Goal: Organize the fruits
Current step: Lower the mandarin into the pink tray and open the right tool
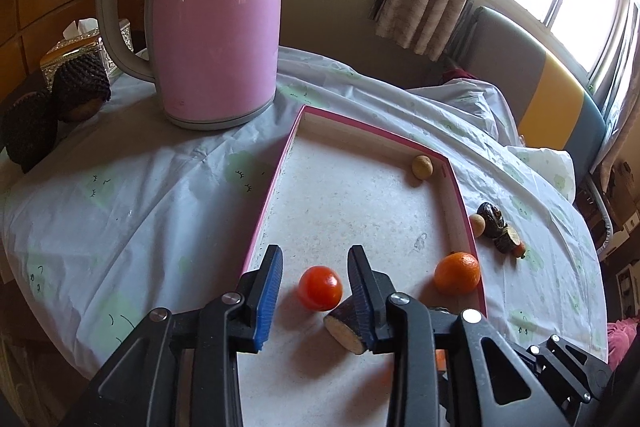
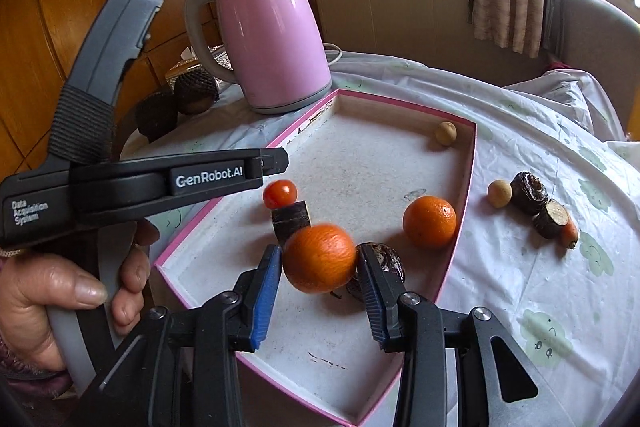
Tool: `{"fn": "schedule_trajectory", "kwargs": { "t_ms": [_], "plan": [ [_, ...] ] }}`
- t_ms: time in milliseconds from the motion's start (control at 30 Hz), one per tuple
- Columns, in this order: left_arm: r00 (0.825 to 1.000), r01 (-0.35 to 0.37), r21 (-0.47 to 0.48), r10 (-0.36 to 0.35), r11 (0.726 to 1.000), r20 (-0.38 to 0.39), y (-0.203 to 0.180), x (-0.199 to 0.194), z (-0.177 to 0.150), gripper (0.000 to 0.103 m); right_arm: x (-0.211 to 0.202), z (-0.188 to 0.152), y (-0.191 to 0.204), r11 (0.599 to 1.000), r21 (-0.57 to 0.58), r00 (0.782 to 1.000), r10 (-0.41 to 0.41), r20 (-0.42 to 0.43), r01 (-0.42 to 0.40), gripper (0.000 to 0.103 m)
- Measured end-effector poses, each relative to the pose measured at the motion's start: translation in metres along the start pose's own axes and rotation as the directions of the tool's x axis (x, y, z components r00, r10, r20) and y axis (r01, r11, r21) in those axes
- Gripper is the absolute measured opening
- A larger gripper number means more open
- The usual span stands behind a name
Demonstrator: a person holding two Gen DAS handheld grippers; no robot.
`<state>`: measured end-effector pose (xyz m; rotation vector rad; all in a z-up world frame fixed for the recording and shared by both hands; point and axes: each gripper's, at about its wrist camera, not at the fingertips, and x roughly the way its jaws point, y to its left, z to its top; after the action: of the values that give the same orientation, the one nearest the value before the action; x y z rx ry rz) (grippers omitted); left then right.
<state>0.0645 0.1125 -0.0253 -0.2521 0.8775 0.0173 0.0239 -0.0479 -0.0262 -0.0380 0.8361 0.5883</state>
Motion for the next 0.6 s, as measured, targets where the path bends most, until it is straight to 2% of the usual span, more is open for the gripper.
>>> {"fn": "schedule_trajectory", "kwargs": {
  "t_ms": [267,300,367,600],
  "plan": [
    [1.000,-0.001,0.010,0.001,1.000,-0.010,-0.004,-0.002,-0.005,0.035,-0.004,-0.003,-0.005,1.000,0.022,1.000,-0.018,0.008,0.018,0.040],
    [1.000,-0.002,0.013,0.002,1.000,-0.011,-0.005,-0.002,-0.005,0.036,-0.005,-0.003,-0.006,0.999,0.027,1.000,-0.021,0.008,0.021,0.040],
    [1.000,0.004,0.019,-0.003,1.000,-0.013,-0.007,-0.004,-0.007,0.047,-0.006,-0.004,-0.009,0.999,0.040,1.000,-0.028,0.011,0.028,0.040],
    [1.000,0.016,0.042,-0.016,0.999,-0.004,-0.017,-0.011,-0.010,0.048,-0.014,-0.008,-0.017,0.996,0.077,0.998,-0.057,0.028,0.055,0.045]
  ]
}}
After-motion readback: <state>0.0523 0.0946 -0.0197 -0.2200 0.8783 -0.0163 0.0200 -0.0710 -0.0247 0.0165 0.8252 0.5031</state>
